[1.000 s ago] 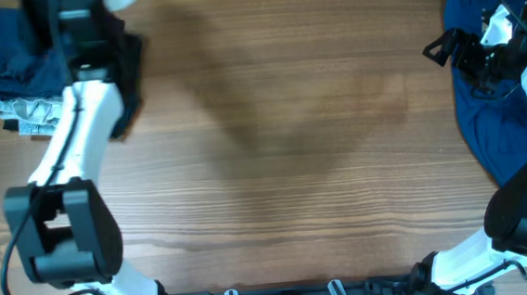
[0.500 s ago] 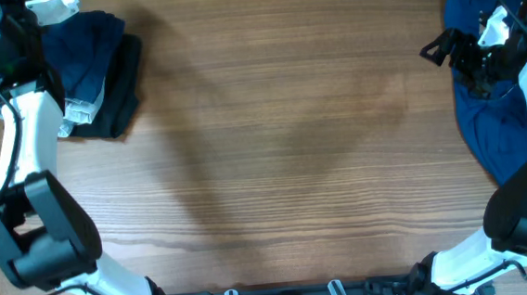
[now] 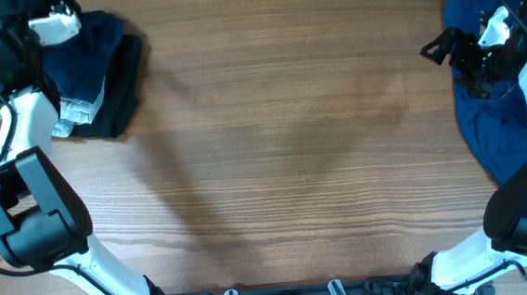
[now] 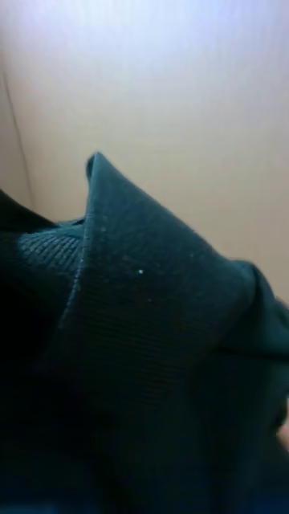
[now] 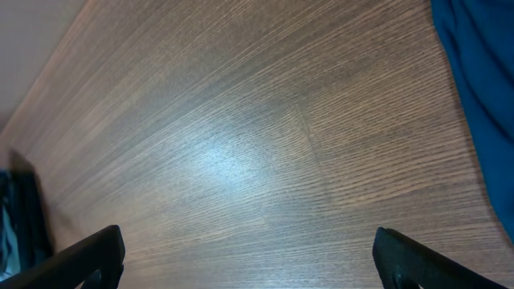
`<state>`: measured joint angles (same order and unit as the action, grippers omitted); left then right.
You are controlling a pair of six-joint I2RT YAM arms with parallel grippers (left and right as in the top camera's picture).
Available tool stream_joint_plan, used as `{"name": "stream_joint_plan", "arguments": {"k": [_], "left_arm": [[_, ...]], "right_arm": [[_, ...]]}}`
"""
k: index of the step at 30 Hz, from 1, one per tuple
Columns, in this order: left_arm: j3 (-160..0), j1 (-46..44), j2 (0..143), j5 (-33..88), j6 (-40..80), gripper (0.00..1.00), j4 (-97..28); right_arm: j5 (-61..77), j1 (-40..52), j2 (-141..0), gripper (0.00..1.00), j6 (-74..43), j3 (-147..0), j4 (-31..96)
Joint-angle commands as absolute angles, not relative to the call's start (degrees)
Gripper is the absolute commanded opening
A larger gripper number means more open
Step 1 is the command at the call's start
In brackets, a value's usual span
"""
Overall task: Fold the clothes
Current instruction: 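Lower the bundle onto the stack and open the left gripper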
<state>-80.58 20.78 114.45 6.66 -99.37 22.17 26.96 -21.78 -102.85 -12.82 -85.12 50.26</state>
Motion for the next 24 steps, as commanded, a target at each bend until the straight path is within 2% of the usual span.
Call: {"name": "stream_joint_plan", "arguments": {"k": [1, 4, 6, 10, 13, 15, 16, 17, 24], "left_arm": [[-81.30, 20.67, 114.67, 0.47, -99.85, 0.06, 15.27], [-81.30, 20.45, 114.67, -2.98, -99.85, 0.10, 9.17], [-81.30, 20.21, 114.67, -4.01, -99.59, 0.17, 4.78], [-81.30, 19.33, 114.63, -4.23, -90.72, 0.27, -1.26], [-81.30, 19.27, 114.28, -4.49, -86.08, 0.48, -5.65], [-81.30, 19.20, 113.30, -4.56, -80.88, 0.65, -7.33], [-81.30, 18.94, 112.33, -4.56, -78.48, 0.91, -8.38], [-81.30, 18.63, 111.31, -4.51, -76.07, 1.00, -8.95], [-81.30, 16.19, 99.33, -4.56, -46.35, 1.00, -13.47]], "right_arm": [[26.98, -21.21, -102.91, 1.00, -13.72, -84.79, 49.74], [27.00, -21.21, -102.91, 1.00, -13.74, -84.79, 48.66], [27.00, -21.21, -102.91, 1.00, -13.74, -84.79, 47.81], [27.00, -21.17, -102.91, 1.00, -14.13, -84.79, 47.40], [26.98, -21.17, -102.91, 1.00, -14.11, -84.79, 46.96], [26.98, -21.17, -102.91, 1.00, -14.11, -84.79, 46.85], [26.98, -21.17, -102.91, 1.00, -14.13, -84.79, 46.81], [26.98, -21.17, -102.91, 1.00, -14.11, -84.79, 46.78], [27.00, -21.17, -102.91, 1.00, -14.13, -84.79, 46.96]]}}
